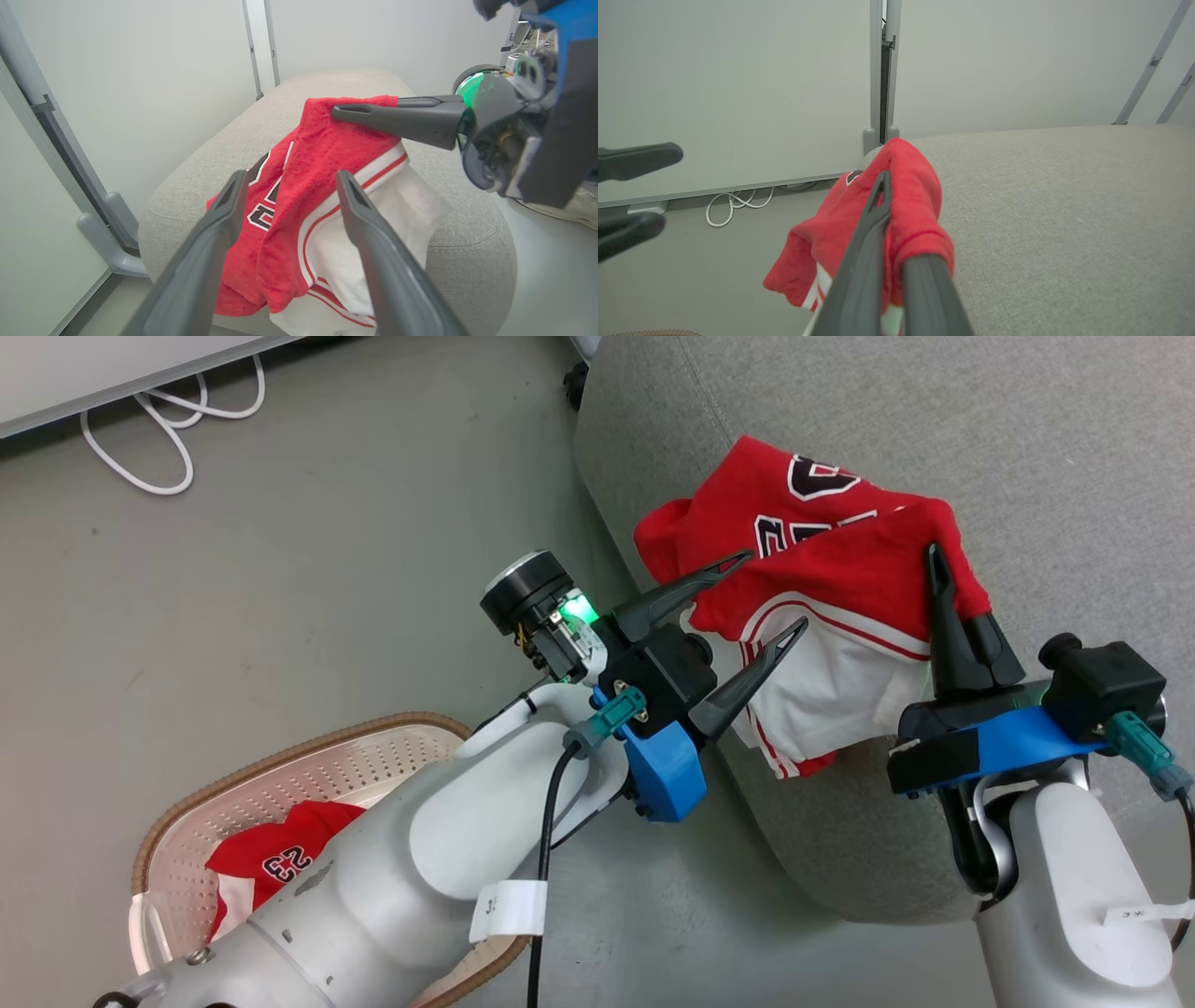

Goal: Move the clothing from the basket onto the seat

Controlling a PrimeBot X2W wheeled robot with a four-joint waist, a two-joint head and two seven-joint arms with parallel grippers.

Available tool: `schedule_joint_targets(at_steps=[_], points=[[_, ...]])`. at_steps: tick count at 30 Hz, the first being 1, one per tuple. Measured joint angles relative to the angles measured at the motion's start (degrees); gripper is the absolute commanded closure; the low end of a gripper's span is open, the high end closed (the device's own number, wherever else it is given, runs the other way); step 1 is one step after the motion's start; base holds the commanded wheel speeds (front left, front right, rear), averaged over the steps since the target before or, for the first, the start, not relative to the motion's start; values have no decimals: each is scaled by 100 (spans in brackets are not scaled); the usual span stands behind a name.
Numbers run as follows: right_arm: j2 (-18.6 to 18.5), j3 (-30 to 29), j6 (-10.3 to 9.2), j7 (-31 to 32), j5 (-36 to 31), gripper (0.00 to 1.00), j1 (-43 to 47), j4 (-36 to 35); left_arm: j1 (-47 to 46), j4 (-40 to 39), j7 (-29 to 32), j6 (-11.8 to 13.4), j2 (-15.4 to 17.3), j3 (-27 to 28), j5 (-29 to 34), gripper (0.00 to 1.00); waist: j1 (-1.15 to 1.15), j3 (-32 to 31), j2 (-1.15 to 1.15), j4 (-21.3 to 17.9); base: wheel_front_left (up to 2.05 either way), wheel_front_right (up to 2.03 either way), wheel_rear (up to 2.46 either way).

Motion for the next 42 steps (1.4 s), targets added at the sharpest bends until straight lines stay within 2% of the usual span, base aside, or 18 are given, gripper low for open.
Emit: schedule_joint_targets(at_steps=[14, 24, 29, 35, 42], points=[[1, -8, 1, 0, -38, 100, 23, -246, 50, -23, -1, 36, 24, 5, -42, 0, 0, -67, 0, 12, 0, 0, 0], [-83, -391, 1, 0, -359, 100, -1067, -726, -75, -199, -2, 45, 132, 5, 68, 0, 0, 279, 0, 61, 0, 0, 0], [-470, -866, 1, 0, -334, 100, -1937, -1061, -259, -332, 51, 90, 232, 0, 158, 0, 0, 639, 0, 119, 0, 0, 0], [-1162, -1752, 1, 0, -180, 100, -2893, -1294, -502, -572, 253, 132, 421, -10, 257, 0, 0, 1189, 0, 189, 0, 0, 0], [-2057, -2693, 1, -1, 21, 100, -3409, -928, -756, -922, 537, 169, 687, -19, 366, 0, 0, 1907, 0, 213, 0, 0, 0]])
